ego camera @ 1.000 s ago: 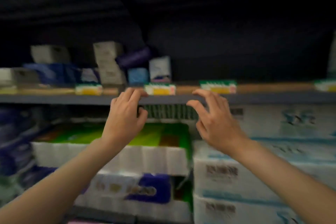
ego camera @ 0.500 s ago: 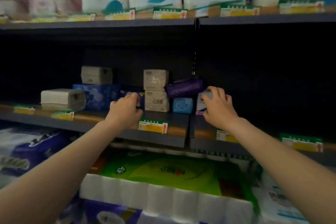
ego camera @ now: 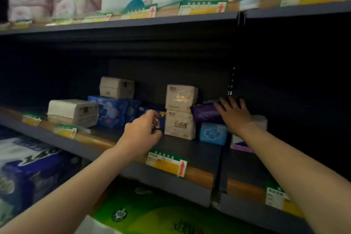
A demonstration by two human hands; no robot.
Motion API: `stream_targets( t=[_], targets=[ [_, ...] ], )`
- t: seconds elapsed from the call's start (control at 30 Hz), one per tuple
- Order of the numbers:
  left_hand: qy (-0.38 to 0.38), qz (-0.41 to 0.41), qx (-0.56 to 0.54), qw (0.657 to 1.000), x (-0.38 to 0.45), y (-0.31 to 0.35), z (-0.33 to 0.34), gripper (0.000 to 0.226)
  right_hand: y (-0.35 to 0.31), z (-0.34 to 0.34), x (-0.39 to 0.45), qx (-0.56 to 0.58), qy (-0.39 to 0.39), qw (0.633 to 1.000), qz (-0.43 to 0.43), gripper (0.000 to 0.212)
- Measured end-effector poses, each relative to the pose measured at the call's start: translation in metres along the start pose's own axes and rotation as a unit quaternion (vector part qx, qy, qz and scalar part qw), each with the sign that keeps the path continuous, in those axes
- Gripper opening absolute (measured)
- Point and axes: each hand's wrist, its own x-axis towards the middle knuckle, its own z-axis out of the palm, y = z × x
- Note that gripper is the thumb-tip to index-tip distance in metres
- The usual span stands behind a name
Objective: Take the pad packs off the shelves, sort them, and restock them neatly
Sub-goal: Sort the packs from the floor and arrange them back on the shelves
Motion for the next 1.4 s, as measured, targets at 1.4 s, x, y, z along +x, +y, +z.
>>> stream_targets(
  t=[1.4],
  targets=[
    [-0.295,-0.003,0.115,0.949,0.050,0.042,0.034,0.073,0.053,0.004,-0.046,0.179,-0.123,0.973,0.081,0.111]
  ],
)
